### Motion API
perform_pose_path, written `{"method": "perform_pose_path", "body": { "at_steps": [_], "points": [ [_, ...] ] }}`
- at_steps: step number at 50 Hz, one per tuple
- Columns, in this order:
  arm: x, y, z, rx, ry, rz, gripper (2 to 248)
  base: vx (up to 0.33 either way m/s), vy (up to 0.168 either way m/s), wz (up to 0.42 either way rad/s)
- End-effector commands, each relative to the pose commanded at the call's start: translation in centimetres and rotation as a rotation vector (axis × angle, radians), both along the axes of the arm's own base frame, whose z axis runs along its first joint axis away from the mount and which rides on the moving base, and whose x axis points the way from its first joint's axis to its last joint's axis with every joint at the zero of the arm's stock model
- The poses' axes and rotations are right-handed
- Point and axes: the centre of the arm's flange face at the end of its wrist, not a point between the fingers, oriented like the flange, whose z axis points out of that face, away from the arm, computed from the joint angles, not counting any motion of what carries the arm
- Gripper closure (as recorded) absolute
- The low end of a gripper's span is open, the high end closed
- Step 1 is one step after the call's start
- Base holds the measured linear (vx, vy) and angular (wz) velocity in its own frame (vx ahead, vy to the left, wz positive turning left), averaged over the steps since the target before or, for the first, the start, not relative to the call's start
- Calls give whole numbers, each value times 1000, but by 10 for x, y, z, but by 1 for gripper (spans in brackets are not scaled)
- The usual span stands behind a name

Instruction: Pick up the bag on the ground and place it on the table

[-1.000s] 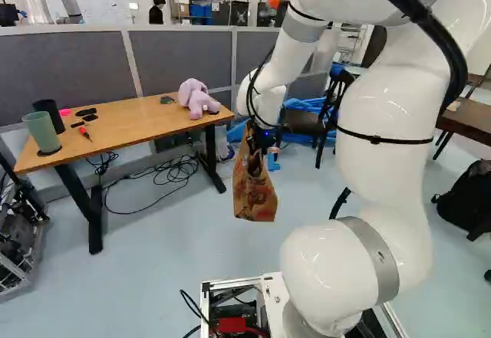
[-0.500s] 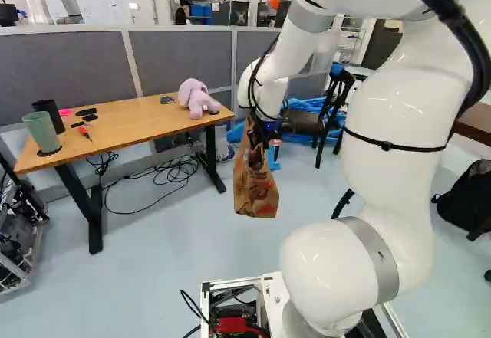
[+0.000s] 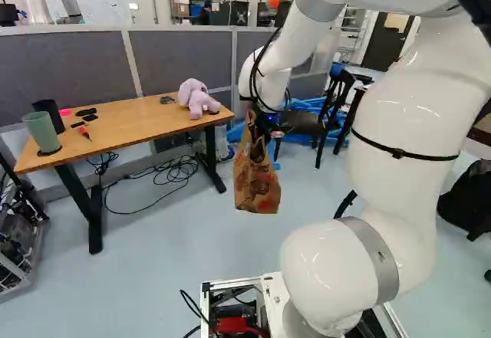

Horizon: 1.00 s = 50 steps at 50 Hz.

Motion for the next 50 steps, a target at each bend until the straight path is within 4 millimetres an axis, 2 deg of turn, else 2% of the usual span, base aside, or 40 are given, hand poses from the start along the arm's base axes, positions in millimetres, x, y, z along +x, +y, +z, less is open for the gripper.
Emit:
{"method": "perform_pose_path", "body": {
  "at_steps": [50],
  "points": [
    [-9,-3,68,1,31,-3,229,0,0,0]
  ]
}}
